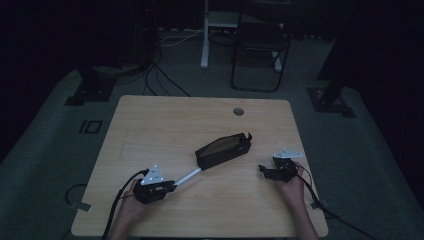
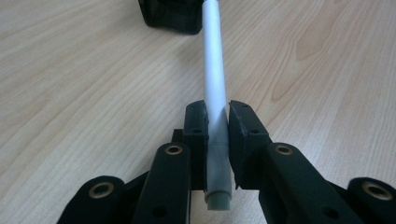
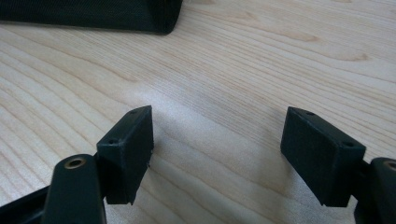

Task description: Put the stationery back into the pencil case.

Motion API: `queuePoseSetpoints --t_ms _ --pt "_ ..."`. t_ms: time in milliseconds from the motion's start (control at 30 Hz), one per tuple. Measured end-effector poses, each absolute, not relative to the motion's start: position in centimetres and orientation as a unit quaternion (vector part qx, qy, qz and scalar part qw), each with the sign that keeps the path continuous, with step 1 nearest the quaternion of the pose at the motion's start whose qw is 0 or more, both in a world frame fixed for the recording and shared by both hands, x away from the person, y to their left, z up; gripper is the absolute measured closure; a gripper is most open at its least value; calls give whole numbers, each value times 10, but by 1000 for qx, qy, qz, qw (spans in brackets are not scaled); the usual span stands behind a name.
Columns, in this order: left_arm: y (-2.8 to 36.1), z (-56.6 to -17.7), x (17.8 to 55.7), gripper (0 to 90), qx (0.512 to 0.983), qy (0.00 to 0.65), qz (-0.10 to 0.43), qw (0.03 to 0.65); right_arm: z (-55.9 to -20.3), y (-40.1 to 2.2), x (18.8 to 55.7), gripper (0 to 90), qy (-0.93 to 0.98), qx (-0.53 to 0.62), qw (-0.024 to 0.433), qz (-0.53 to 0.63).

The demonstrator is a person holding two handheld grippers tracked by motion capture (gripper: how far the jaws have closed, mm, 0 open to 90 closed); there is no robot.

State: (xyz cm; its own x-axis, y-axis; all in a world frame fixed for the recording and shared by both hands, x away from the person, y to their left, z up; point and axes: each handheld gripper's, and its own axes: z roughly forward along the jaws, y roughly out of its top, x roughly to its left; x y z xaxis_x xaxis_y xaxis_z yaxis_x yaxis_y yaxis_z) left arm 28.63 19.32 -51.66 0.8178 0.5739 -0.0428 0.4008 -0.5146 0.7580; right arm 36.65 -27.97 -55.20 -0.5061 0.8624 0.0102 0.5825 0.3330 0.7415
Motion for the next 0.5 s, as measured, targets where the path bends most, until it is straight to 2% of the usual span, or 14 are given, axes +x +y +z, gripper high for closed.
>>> queuePoseSetpoints --t_ms 500 --pt "195 -500 288 787 858 274 130 414 -552 -280 366 252 792 456 198 354"
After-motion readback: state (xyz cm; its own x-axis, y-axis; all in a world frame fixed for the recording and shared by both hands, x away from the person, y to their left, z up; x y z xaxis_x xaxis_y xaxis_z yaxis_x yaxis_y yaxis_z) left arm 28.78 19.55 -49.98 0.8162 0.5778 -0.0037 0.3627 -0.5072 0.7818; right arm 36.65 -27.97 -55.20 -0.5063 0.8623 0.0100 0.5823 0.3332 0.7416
